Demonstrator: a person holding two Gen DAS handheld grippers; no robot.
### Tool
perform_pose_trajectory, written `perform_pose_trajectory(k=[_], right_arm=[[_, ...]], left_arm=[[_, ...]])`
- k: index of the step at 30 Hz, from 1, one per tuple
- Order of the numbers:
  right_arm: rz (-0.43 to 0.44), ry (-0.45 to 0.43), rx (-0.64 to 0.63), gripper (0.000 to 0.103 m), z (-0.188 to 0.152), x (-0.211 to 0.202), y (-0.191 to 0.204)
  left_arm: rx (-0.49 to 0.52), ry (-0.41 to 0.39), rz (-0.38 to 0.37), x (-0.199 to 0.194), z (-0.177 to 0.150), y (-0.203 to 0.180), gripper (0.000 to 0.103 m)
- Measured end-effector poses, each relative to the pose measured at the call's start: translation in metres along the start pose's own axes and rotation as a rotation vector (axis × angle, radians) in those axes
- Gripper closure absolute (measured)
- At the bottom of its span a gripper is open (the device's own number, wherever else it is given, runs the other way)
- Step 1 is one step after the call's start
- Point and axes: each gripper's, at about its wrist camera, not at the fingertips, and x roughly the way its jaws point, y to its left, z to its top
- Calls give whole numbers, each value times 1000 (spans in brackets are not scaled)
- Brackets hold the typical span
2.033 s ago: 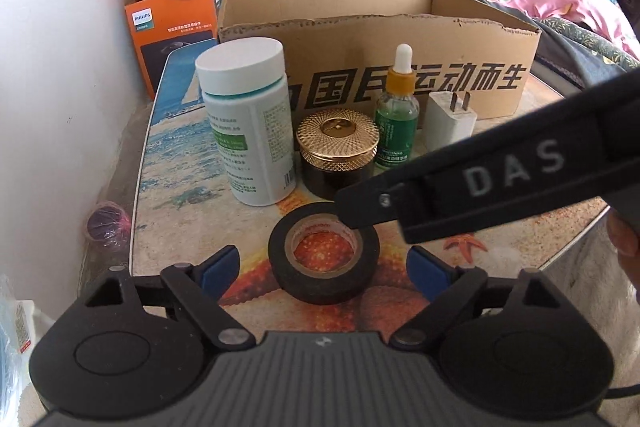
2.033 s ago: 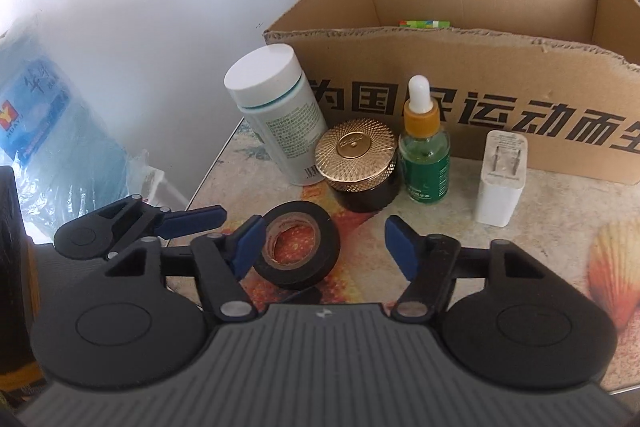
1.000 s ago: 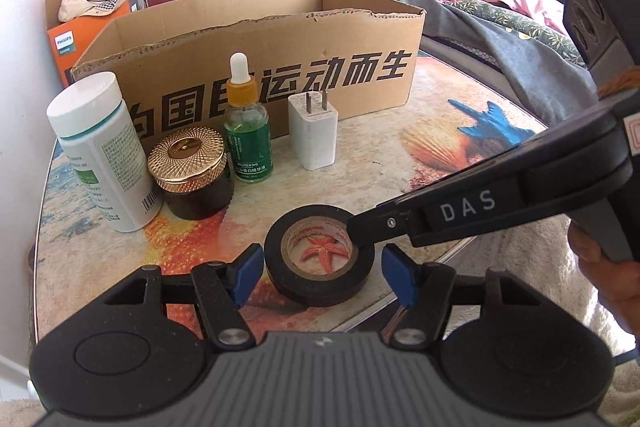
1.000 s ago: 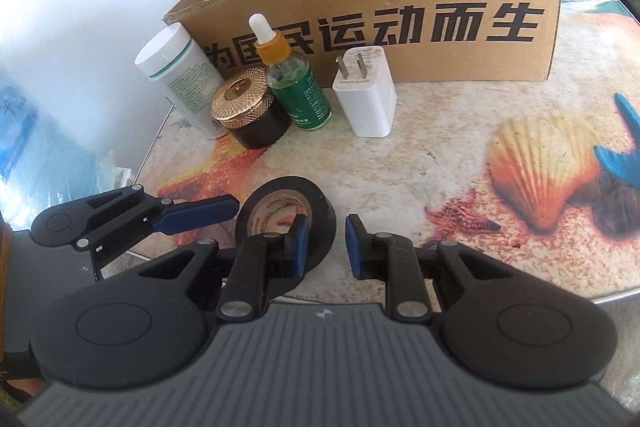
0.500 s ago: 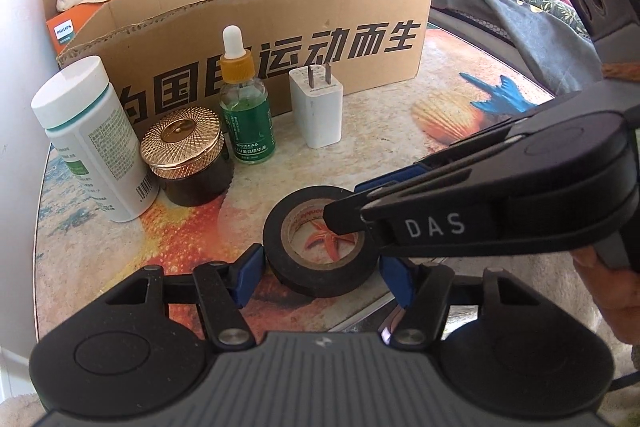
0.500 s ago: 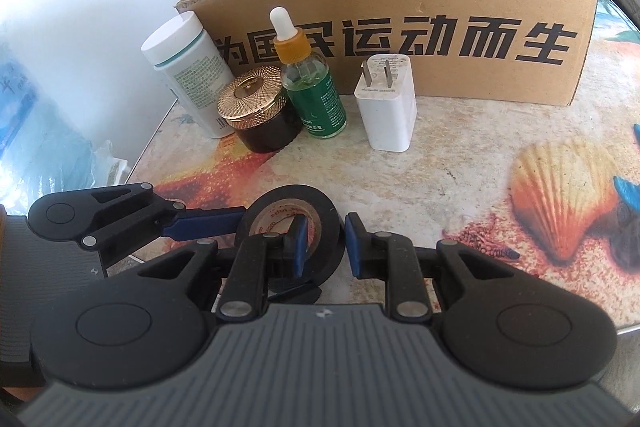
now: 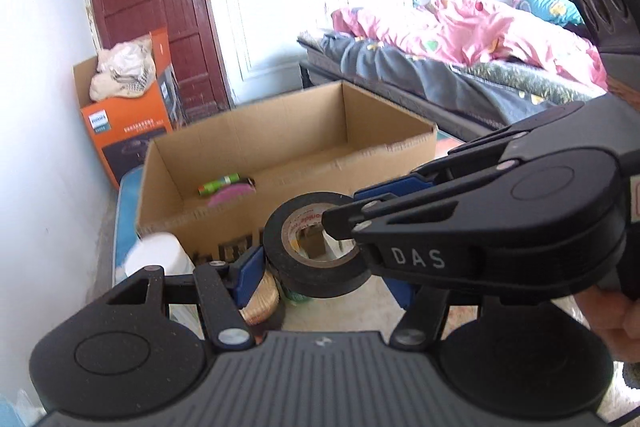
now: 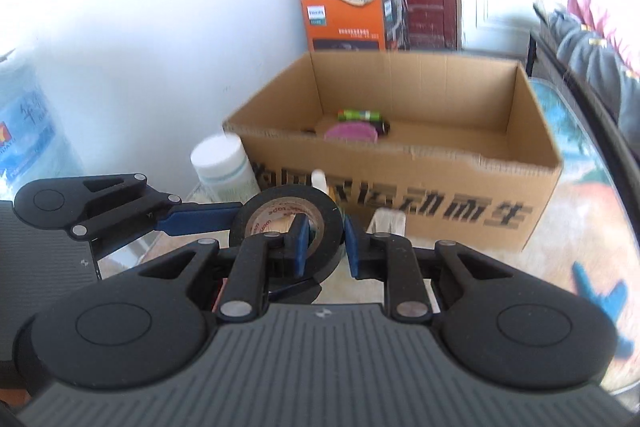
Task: Organize rigid objects
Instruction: 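Carry the tape roll into the box and open the right gripper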
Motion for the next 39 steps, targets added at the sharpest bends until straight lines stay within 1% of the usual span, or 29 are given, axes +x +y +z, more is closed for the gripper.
perform_pose_trajectory(k=[2,4,6,7,9,10,13,15,18,23,24,25,28,31,34,37,39], right_arm=[[0,-37,-30,84,27,-2,-5],[4,-56,-54,84,49,1,-11],[3,-46,-62,84,71,11,-20],[3,-32,-66,84,83,18,-26],[18,28,-52,84,104,41,-40],[32,68,-34,84,110,53,-49],[92,236,50,84,127,108,-77],[115,336,109,84,128,142,-94],[134,449,143,84,123,180,-108],[178,595,181,84,108,221,-117],[184,610,185,83,106,225,-117],[189,621,184,83,99,224,-114],[200,644,177,83,94,232,-111],[198,661,179,83,89,240,-109],[212,685,207,82,85,249,-111],[217,673,227,82,85,249,-114],[232,637,253,81,87,242,-117]], left_arm=[[6,-34,16,-1,21,7,39],[3,-50,29,2,41,15,39],[-7,-44,22,15,62,25,39],[-25,-26,9,25,72,31,39],[-65,35,-22,48,89,45,39],[-94,80,-43,62,96,53,39],[-191,241,-106,106,105,74,39],[-236,344,-146,137,101,88,39],[-318,473,-191,176,90,103,39],[-365,604,-206,210,78,111,39],[-382,624,-205,216,75,109,39],[-393,636,-205,219,72,109,39],[-405,661,-197,228,68,108,39],[-403,671,-191,232,67,109,39],[-401,674,-187,233,68,109,37],[-406,668,-182,230,70,110,36],[-407,655,-174,223,72,110,36]])
